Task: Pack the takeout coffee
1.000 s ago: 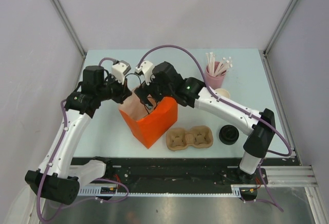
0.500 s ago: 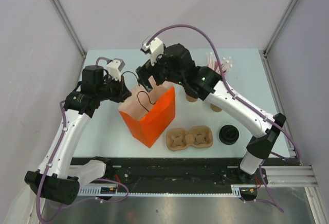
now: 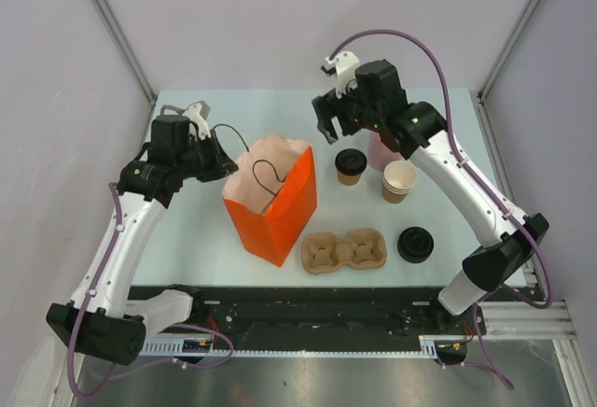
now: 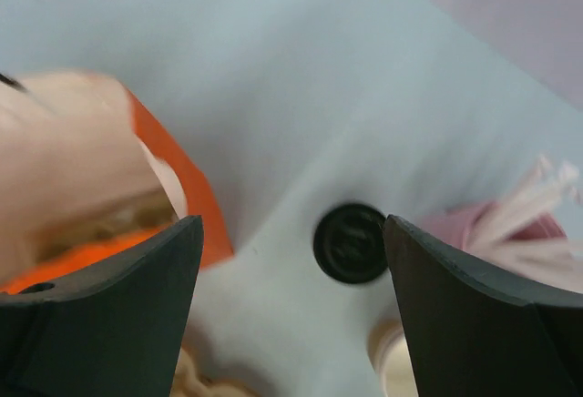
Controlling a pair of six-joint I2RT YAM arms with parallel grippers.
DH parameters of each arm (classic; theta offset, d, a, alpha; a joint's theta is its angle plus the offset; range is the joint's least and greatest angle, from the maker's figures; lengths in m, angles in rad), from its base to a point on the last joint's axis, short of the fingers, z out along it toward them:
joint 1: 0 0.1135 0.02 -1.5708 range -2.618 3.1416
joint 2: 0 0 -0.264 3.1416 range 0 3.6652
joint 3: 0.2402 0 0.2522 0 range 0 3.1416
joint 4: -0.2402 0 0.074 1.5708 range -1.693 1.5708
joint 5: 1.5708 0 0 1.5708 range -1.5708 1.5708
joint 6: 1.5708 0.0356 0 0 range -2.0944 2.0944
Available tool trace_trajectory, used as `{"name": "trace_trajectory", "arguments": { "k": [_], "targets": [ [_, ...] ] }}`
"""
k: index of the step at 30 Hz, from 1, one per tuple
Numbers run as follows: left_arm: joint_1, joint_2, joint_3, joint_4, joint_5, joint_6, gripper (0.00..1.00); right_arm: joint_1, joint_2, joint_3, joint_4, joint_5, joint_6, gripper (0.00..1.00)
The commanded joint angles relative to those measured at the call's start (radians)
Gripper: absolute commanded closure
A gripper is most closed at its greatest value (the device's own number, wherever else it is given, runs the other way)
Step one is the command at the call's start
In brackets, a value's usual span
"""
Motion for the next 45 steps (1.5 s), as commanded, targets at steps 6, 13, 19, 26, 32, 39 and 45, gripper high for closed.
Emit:
{"name": "trace_trajectory", "arguments": {
  "k": [6,13,19,26,32,39,45],
  "targets": [
    [0.062,0.027,0.065,-0.068,-0.010,-0.202,1.00,-0.160,-0.034,-0.266,-0.004,-0.053,-0.161,0.28],
    [0.042,0.020,0.094,-0.067,-0.042,-0.159,0.99,-0.163,0.049,-0.357,0.088,-0.151,-0.263,0.37],
    [0.045,0.005,0.203,-0.070,-0.126,-0.161,1.00,-0.175,0.101,-0.386,0.147,-0.210,-0.287,0.41],
    [0.045,-0.008,0.119,-0.059,-0.137,-0.159,1.00,-0.180,0.158,-0.393,0.142,-0.184,-0.307,0.46],
    [0.055,-0.009,0.058,-0.013,-0.099,-0.145,1.00,-0.178,0.199,-0.395,0.153,-0.158,-0.303,0.51],
    [0.065,-0.015,0.104,0.004,-0.013,-0.136,1.00,-0.180,0.227,-0.397,0.165,-0.134,-0.304,0.59],
    [0.065,-0.026,0.098,0.004,0.047,-0.122,1.00,-0.172,0.236,-0.400,0.156,-0.115,-0.306,0.75]
  ]
}}
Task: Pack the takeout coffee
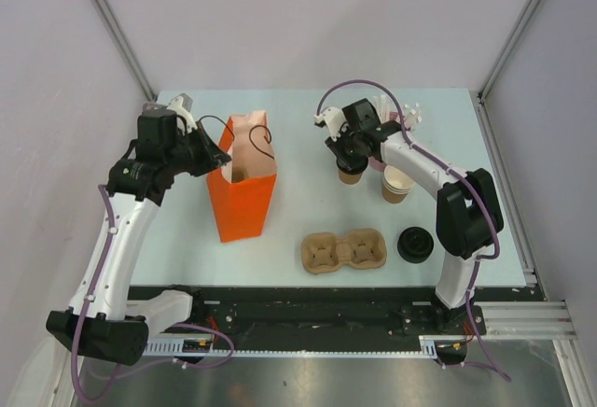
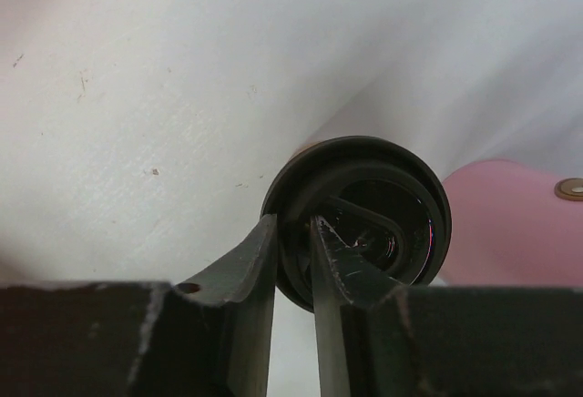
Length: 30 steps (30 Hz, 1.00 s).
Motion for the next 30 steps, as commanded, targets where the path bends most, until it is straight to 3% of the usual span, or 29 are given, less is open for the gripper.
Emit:
{"name": "trace_trajectory", "arguments": {
  "k": [1,12,30],
  "targets": [
    [0.005,-0.029,0.015,0.031,0.080,0.012,0.99,0.004,0.008,-0.010,0.019,0.027,-0.009,0.77],
    [0.005,-0.035,0.040,0.045,0.191,-0.015,1.00,0.014,-0.011,-0.015,-0.002,0.038,-0.005,1.00],
    [0.005,-0.015,-0.126,0.202,0.127,-0.008,0.99,-0.012,-0.098,0.001,-0.045,-0.045,0.038,1.00]
  ]
}}
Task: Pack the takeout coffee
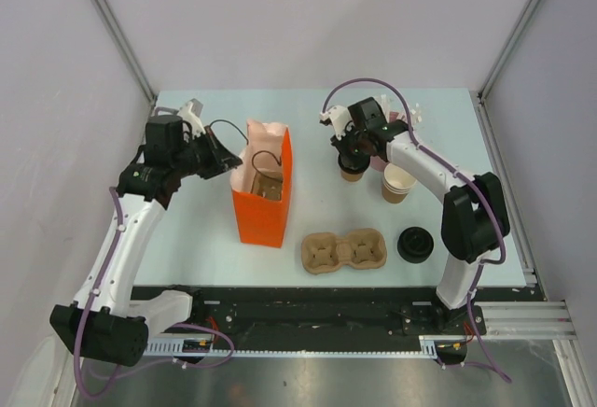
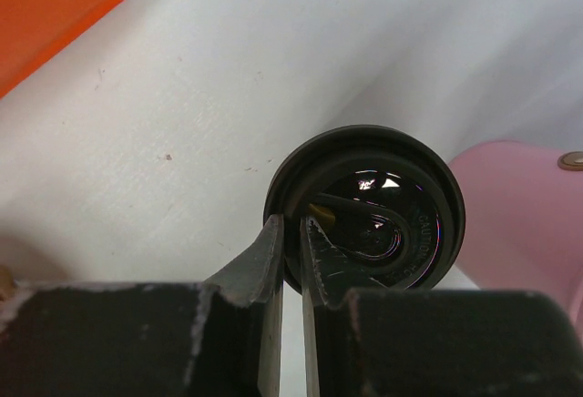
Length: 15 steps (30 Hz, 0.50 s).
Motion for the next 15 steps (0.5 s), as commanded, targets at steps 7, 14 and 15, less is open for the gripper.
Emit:
{"name": "trace_trajectory", "arguments": {
  "k": [7,14,15],
  "targets": [
    [0.004,-0.022,-0.036,0.069,-0.042,0.006,0.82,0.011,-0.089,0.126,-0.117,-0.039,-0.006,1.00],
    [0.004,-0.035,0.000,0.031,-0.065,0.035,0.39,0.037,-0.100,0.287,-0.223,-0.019,-0.019,1.00],
    [0.006,-0.036,0.012,0.023,-0.066,0.047,0.37,0.039,-0.098,0.310,-0.245,-0.017,-0.021,1.00]
  ]
}}
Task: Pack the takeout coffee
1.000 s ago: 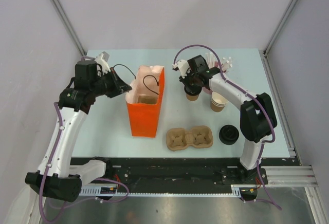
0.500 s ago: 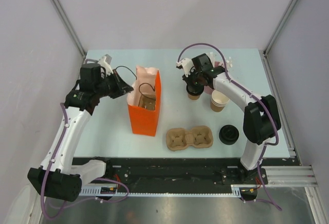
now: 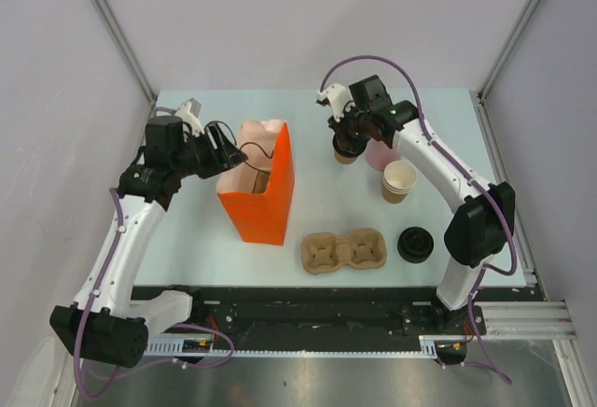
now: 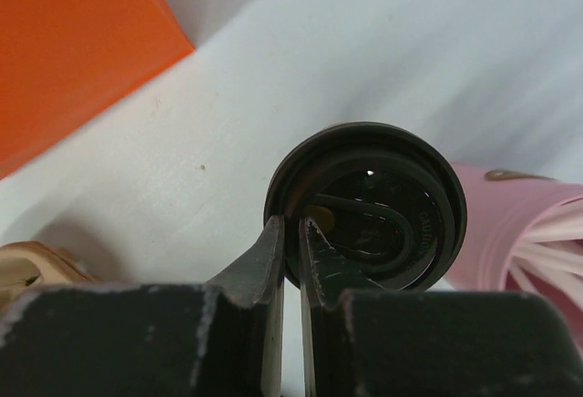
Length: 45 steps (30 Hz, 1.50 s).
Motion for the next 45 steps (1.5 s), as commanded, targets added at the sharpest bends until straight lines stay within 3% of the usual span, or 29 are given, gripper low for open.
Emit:
{"name": "trace_trajectory", "arguments": {
  "k": [1,7,17,27,34,38,45],
  "targets": [
    [0.004,-0.036,0.049,-0.018,-0.025,0.041,0.35,0.021,-0.058,0.142,-0.083,0.003,-0.016,1.00],
    [0.004,-0.051,0.113,-0.055,-0.054,0.128,0.28,0.029,-0.044,0.346,-0.178,-0.017,-0.025,1.00],
    [0.004,-0.074,0.156,-0.067,-0.155,0.302,0.26,0.128,0.066,0.713,-0.290,0.003,-0.024,1.00],
    [-0.010,-0.091,0.103,-0.065,-0.110,0.405,0.23,0.291,0.118,0.835,-0.238,0.035,0.006,1.00],
    [-0.011,-0.103,0.049,-0.056,-0.075,0.422,0.32,0.371,0.106,0.831,-0.143,0.069,0.024,1.00],
    [-0.016,-0.116,0.026,-0.049,-0.046,0.415,0.39,0.386,0.123,0.826,-0.088,-0.005,0.050,1.00],
    [-0.021,-0.125,0.014,-0.038,-0.034,0.403,0.52,0.414,0.184,0.826,-0.140,-0.049,0.058,1.00]
  ]
}}
